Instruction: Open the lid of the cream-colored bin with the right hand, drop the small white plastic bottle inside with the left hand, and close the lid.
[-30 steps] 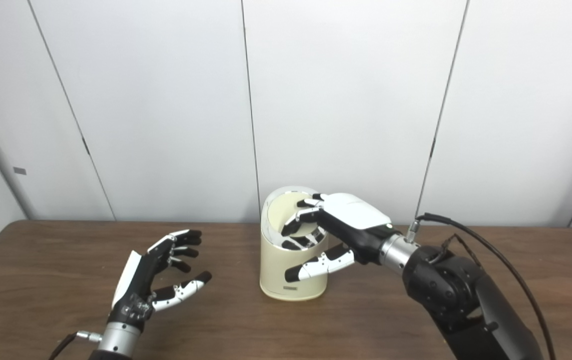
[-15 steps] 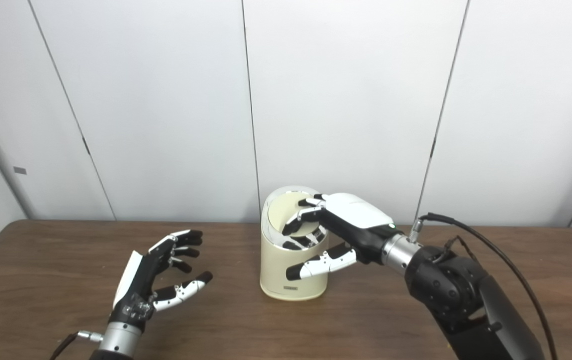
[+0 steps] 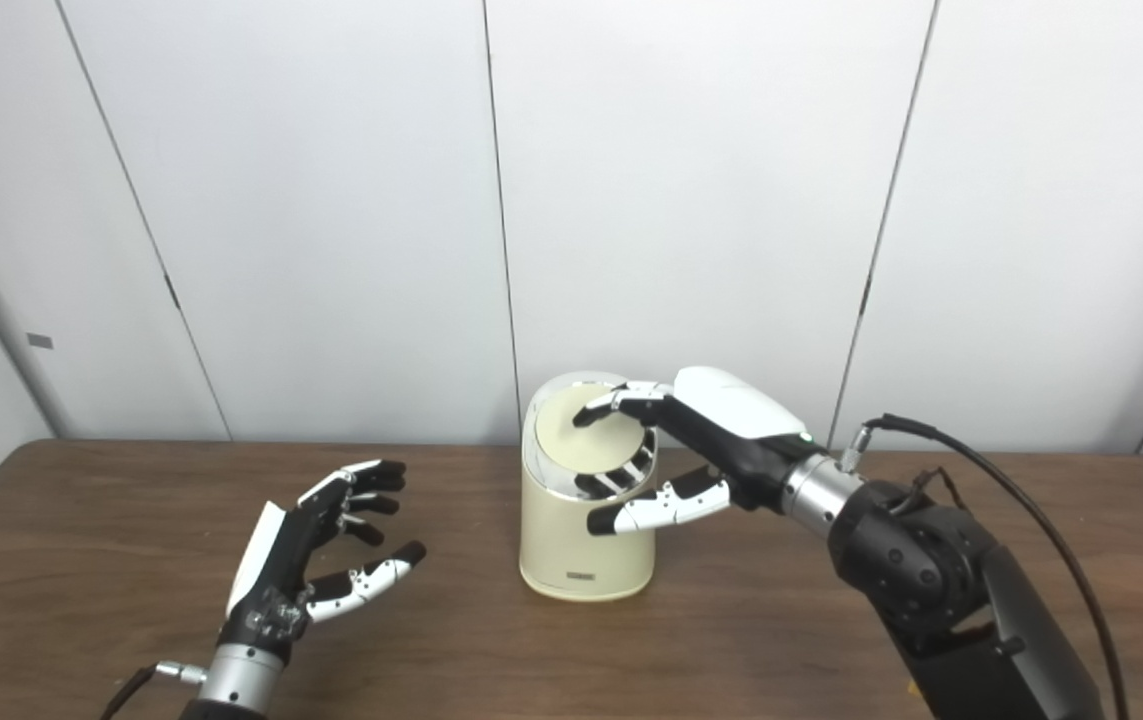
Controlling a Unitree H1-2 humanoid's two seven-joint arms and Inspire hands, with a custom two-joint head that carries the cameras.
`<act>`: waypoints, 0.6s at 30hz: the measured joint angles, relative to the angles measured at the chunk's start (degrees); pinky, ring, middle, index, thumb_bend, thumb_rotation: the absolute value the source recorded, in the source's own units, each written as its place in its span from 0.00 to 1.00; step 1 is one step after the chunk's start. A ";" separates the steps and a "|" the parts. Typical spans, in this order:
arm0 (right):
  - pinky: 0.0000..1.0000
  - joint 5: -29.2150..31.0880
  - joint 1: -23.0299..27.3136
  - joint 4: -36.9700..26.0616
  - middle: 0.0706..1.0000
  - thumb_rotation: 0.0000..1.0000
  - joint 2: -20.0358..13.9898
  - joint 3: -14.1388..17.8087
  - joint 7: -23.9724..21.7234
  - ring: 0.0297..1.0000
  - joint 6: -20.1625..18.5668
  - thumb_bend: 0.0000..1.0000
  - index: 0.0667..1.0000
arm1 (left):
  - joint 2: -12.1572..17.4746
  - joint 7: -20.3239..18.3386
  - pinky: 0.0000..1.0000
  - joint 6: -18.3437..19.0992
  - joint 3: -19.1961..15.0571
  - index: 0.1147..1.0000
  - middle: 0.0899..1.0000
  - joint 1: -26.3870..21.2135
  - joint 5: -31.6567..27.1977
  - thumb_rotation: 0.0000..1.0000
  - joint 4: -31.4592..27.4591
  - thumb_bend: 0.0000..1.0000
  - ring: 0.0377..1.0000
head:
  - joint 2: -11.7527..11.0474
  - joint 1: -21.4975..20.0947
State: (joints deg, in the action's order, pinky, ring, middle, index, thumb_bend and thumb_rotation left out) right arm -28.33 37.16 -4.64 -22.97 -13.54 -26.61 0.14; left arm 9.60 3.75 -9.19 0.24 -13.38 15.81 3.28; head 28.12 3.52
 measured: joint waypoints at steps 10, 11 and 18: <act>0.73 7.67 -4.68 2.28 0.86 0.39 4.47 8.81 9.45 0.84 2.51 0.74 0.85 | -0.06 -0.36 0.54 -0.10 0.07 0.73 0.73 -0.06 -0.03 0.10 -0.03 0.61 0.67 | 0.09 -0.26; 0.75 8.70 -5.78 2.42 0.87 0.37 5.08 9.82 10.60 0.84 2.41 0.74 0.85 | -0.04 -0.39 0.54 -0.10 0.07 0.73 0.73 -0.06 -0.03 0.10 -0.03 0.62 0.67 | 0.09 -0.26; 0.80 16.10 -11.25 2.82 0.86 0.26 6.77 14.75 13.38 0.86 1.54 0.69 0.88 | 0.02 -0.53 0.53 -0.08 0.00 0.74 0.73 -0.17 -0.11 0.10 -1.38 0.66 0.68 | -0.26 -0.09</act>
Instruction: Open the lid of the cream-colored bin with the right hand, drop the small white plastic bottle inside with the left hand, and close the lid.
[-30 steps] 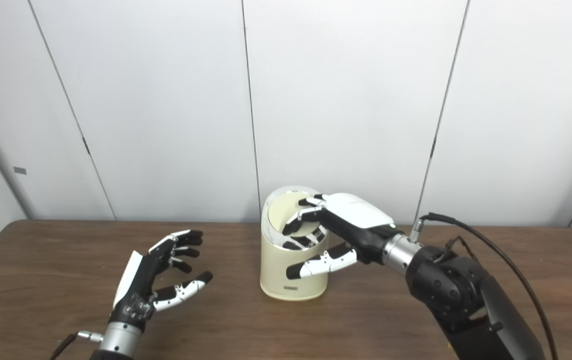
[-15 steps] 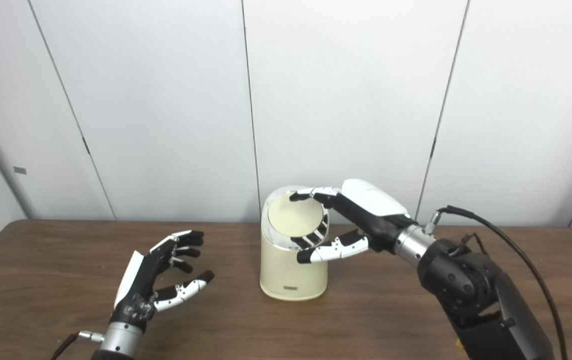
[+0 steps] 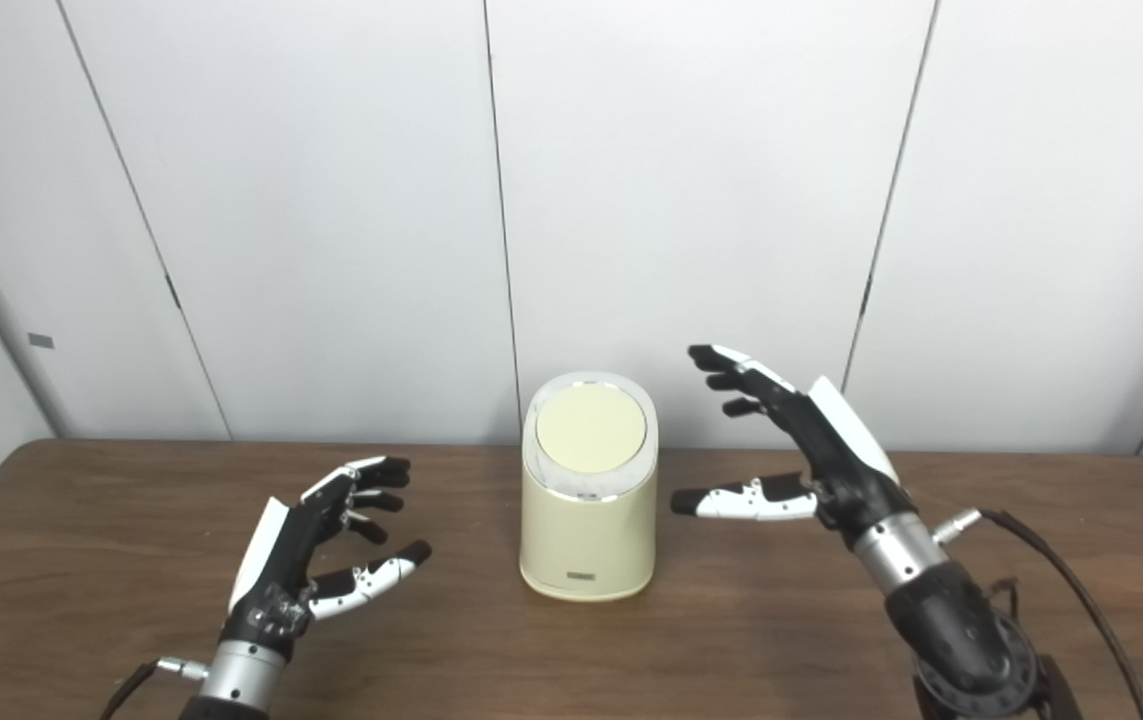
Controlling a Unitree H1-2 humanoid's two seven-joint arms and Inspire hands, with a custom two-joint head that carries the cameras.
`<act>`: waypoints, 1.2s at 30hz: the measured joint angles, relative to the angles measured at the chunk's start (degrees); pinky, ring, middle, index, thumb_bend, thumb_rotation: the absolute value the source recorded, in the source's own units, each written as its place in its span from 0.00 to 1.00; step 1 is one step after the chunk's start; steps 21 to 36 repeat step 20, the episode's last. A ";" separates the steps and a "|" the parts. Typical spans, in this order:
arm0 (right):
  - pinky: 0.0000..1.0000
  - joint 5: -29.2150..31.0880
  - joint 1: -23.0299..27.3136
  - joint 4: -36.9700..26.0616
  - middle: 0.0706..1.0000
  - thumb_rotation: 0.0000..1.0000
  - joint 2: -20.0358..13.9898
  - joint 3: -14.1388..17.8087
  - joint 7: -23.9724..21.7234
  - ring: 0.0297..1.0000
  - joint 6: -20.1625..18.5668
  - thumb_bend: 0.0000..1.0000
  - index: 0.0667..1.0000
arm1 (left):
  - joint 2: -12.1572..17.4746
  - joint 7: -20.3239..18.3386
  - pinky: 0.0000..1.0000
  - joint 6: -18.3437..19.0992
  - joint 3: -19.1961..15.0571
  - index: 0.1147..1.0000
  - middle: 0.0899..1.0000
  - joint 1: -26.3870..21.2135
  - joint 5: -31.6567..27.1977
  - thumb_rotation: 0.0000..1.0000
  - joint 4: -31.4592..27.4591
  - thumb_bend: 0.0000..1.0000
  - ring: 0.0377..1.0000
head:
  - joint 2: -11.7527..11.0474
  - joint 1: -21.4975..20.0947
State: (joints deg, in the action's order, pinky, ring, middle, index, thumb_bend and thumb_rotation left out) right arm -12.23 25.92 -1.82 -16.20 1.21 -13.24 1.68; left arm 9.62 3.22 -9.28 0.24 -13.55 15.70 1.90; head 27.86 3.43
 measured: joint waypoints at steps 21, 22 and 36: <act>0.83 7.02 -4.89 6.47 0.87 0.29 4.33 1.61 4.78 0.87 0.98 0.78 0.88 | 0.09 -3.51 0.58 0.27 -0.03 0.81 0.79 -0.08 -5.71 0.13 -0.08 0.83 0.73 | -0.97 -2.19; 0.83 7.02 -4.89 6.47 0.87 0.29 4.33 1.61 4.78 0.87 0.98 0.78 0.88 | 0.09 -3.51 0.58 0.27 -0.03 0.81 0.79 -0.08 -5.71 0.13 -0.08 0.83 0.73 | -0.97 -2.19; 0.83 7.02 -4.89 6.47 0.87 0.29 4.33 1.61 4.78 0.87 0.98 0.78 0.88 | 0.09 -3.51 0.58 0.27 -0.03 0.81 0.79 -0.08 -5.71 0.13 -0.08 0.83 0.73 | -0.97 -2.19</act>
